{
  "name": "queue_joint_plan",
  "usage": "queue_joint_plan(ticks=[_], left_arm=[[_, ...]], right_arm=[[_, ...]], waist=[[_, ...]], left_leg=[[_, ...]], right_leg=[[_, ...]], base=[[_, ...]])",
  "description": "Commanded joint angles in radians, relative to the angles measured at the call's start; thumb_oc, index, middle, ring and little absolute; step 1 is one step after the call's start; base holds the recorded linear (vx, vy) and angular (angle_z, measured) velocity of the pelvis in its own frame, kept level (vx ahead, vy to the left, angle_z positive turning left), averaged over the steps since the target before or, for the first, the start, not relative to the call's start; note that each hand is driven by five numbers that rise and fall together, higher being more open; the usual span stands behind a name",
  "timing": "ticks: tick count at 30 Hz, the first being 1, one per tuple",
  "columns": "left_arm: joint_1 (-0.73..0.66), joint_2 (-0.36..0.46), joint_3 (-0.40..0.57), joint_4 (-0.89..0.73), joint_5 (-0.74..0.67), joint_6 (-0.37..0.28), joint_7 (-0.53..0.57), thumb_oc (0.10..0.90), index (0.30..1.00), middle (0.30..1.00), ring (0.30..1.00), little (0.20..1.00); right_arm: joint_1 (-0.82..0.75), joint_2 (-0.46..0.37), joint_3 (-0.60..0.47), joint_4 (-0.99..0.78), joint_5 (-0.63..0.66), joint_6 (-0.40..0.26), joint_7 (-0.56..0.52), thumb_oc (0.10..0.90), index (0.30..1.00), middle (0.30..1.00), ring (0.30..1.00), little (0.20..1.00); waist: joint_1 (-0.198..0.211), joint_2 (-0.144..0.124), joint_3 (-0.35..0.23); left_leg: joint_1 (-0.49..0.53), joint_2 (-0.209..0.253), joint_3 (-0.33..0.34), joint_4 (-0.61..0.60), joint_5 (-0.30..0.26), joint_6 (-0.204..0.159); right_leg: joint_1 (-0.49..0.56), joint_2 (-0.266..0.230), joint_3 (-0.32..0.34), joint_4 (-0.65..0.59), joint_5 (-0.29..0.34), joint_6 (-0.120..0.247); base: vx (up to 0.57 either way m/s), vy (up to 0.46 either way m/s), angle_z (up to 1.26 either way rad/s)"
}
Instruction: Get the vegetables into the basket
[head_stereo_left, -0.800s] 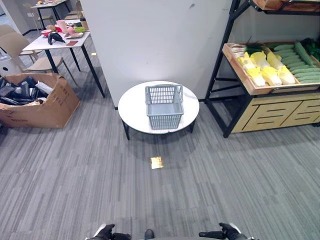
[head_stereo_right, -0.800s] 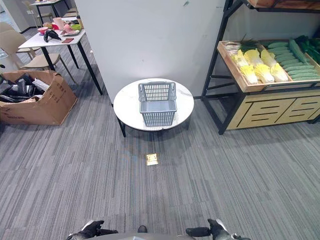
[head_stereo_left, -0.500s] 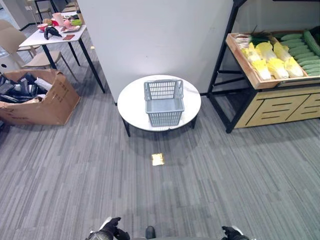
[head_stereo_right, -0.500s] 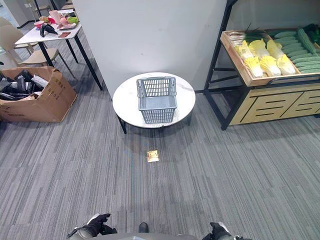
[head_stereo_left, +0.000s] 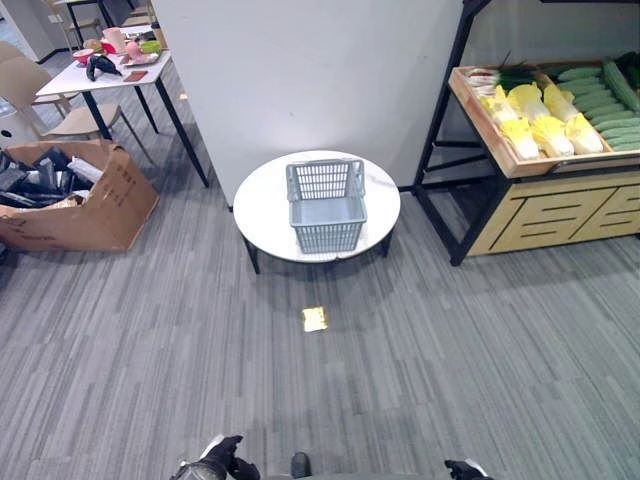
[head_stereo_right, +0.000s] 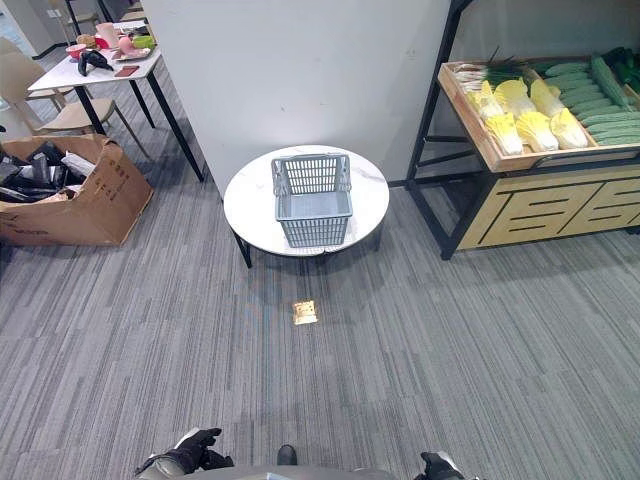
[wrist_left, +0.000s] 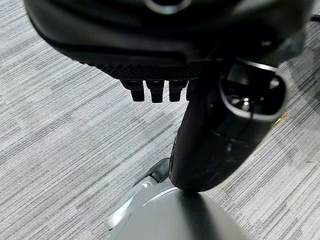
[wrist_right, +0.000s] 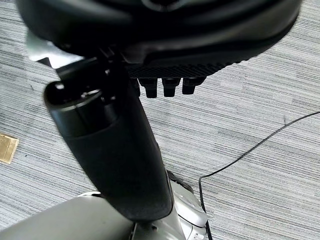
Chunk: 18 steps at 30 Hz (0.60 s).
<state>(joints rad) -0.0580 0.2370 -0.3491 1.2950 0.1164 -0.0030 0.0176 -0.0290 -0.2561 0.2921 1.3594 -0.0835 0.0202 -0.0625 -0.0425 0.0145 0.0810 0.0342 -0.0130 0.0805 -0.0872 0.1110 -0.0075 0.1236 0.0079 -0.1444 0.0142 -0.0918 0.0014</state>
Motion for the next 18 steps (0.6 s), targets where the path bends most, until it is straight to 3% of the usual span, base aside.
queue_joint_plan(ticks=[1, 18], left_arm=[[-0.014, -0.034, -0.001, 0.058, 0.004, 0.007, -0.025, 0.900, 1.000, 1.000, 1.000, 1.000], [-0.016, -0.024, 0.016, 0.086, 0.027, 0.019, -0.008, 0.900, 1.000, 1.000, 1.000, 1.000]], right_arm=[[-0.049, -0.024, 0.029, 0.016, -0.024, -0.002, -0.005, 0.900, 1.000, 1.000, 1.000, 1.000], [-0.034, -0.004, 0.029, 0.018, -0.016, -0.005, -0.002, 0.900, 1.000, 1.000, 1.000, 1.000]], waist=[[0.008, -0.031, 0.008], [0.015, -0.047, -0.012]], left_leg=[[0.079, 0.039, -0.004, 0.000, -0.118, -0.049], [0.101, 0.034, -0.007, 0.000, -0.129, -0.044]], right_leg=[[-0.043, -0.095, -0.009, -0.101, 0.138, 0.131], [-0.018, -0.100, -0.014, -0.101, 0.132, 0.132]], base=[[0.00, 0.000, 0.00], [0.00, 0.000, 0.00]])
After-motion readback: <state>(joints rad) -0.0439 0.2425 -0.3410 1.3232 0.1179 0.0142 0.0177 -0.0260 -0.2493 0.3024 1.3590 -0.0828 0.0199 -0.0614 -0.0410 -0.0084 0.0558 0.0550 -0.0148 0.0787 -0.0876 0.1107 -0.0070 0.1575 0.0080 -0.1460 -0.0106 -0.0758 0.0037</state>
